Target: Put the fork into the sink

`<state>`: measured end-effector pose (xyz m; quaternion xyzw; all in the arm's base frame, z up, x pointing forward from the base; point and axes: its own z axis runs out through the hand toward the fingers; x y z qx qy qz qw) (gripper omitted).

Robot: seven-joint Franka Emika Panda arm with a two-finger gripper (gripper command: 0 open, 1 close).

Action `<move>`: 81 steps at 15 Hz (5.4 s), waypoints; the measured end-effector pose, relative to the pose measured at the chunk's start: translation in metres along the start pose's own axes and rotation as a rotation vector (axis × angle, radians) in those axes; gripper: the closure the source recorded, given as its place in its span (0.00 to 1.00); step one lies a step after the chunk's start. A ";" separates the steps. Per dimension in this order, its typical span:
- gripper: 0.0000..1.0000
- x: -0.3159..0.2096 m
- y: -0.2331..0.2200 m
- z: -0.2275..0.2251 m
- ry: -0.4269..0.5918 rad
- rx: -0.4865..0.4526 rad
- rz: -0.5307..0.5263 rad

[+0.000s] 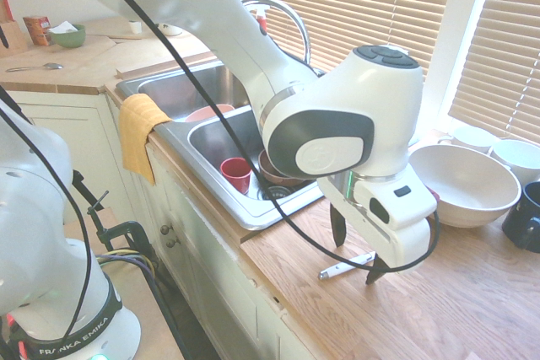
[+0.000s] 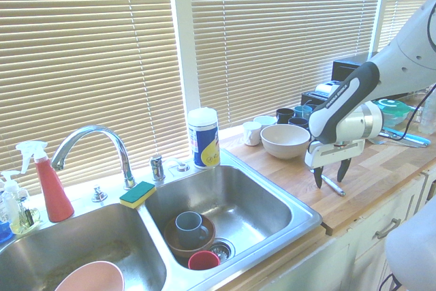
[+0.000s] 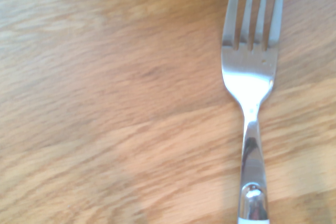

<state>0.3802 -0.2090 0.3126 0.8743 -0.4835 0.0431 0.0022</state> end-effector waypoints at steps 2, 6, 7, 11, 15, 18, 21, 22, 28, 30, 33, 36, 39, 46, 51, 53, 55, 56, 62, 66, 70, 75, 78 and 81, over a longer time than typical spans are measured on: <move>1.00 0.000 0.000 0.000 -0.001 0.001 0.002; 1.00 0.000 0.000 0.000 -0.002 0.002 0.005; 1.00 0.000 0.000 0.000 -0.002 0.002 0.003; 1.00 -0.003 -0.005 0.000 -0.003 0.004 -0.006; 1.00 -0.004 -0.007 0.000 -0.004 0.006 -0.007; 1.00 -0.004 -0.008 0.000 -0.004 0.007 -0.007; 1.00 -0.003 -0.006 -0.001 -0.002 0.009 -0.004; 1.00 -0.003 -0.006 -0.001 -0.002 0.008 -0.004; 1.00 -0.015 -0.013 -0.043 -0.012 0.038 -0.029; 1.00 -0.036 -0.030 -0.088 0.001 0.078 -0.078; 1.00 -0.087 -0.081 -0.145 0.031 0.126 -0.194; 1.00 -0.149 -0.155 -0.163 0.060 0.131 -0.286; 1.00 -0.187 -0.216 -0.143 0.058 0.106 -0.333; 1.00 -0.200 -0.256 -0.031 0.002 0.024 -0.351; 1.00 -0.191 -0.252 0.047 -0.034 -0.028 -0.327; 1.00 -0.194 -0.251 0.068 -0.046 -0.044 -0.325; 1.00 -0.198 -0.251 0.084 -0.055 -0.057 -0.325; 1.00 -0.199 -0.252 0.090 -0.058 -0.062 -0.324; 0.00 -0.198 -0.262 0.125 -0.080 -0.085 -0.310; 0.00 -0.197 -0.257 0.145 -0.092 -0.108 -0.297; 0.00 -0.195 -0.255 0.151 -0.086 -0.108 -0.294; 0.00 -0.195 -0.257 0.150 -0.077 -0.098 -0.295; 0.00 -0.195 -0.266 0.130 -0.057 -0.063 -0.299; 0.00 -0.186 -0.276 0.066 -0.018 -0.007 -0.303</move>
